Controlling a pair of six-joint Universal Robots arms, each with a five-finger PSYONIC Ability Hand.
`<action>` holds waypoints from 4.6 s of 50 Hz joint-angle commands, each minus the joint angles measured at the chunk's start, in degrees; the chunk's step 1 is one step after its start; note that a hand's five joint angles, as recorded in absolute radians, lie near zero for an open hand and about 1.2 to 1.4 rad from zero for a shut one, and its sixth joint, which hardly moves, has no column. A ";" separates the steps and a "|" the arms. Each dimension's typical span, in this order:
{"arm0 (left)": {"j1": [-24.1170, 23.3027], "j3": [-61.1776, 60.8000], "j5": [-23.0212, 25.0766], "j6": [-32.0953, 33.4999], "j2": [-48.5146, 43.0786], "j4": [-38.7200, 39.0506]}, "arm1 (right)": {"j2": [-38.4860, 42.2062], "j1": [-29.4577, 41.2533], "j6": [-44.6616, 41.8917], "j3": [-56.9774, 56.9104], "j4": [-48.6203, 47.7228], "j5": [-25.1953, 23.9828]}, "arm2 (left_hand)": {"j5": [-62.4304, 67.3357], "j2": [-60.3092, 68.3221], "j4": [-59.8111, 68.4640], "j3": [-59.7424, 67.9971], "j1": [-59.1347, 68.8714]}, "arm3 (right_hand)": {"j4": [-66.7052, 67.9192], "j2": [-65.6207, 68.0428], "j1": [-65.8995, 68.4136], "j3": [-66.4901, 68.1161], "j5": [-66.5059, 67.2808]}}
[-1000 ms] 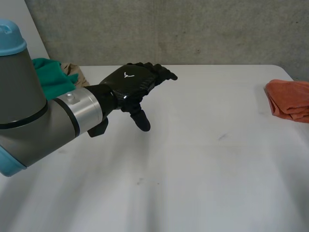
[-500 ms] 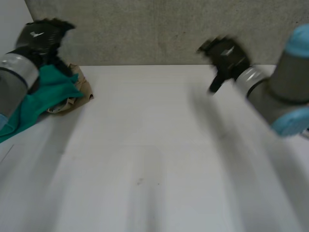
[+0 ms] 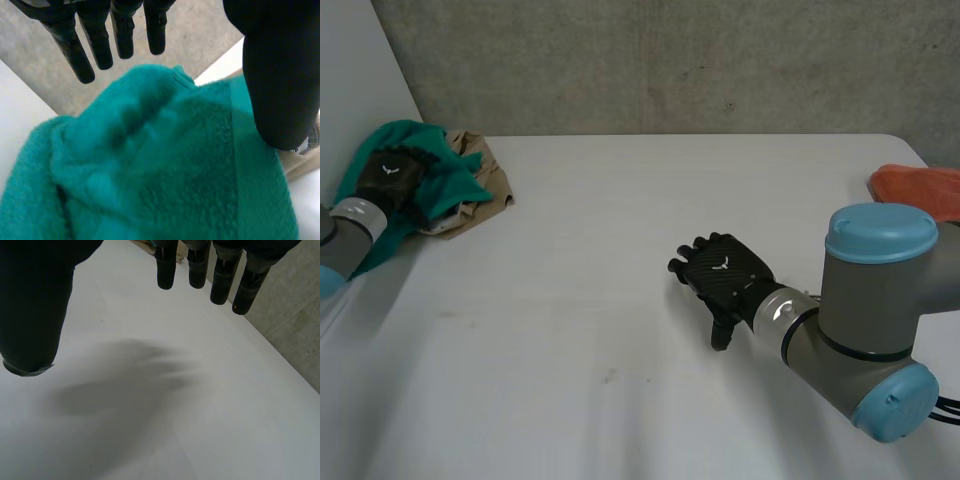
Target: Fold the laundry.
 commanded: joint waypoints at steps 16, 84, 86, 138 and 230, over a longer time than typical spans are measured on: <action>-0.39 8.40 -5.10 1.22 -5.68 0.29 | -1.40 -2.82 0.06 2.73 -0.93 0.19 | 64.56 64.75 64.82 65.00 64.45 | -3.59 -2.69 -1.77 -2.47 -4.09; -17.36 -25.36 -5.90 1.47 21.49 -2.00 | -9.49 -10.82 -0.30 0.96 20.08 2.03 | -3.88 -3.69 -3.62 -3.44 -3.99 | -3.59 -2.69 -1.77 -2.47 -4.09; -16.39 -23.78 -5.11 3.58 18.95 -2.09 | -9.40 -9.24 0.67 2.81 19.90 2.03 | -3.37 -3.18 -3.12 -2.94 -3.48 | -3.59 -2.69 -1.77 -2.47 -4.09; -16.56 -21.14 -5.20 -2.82 17.00 -1.73 | -10.62 3.60 11.49 22.59 -9.28 12.14 | -4.04 -3.85 -3.79 -3.61 -4.15 | 66.41 67.31 68.23 67.53 65.91; -13.75 -14.90 -0.54 7.63 5.66 -2.61 | 7.13 -19.25 -13.57 -7.82 -6.73 12.31 | 40.67 40.86 40.92 41.11 40.56 | 66.41 67.31 68.23 67.53 65.91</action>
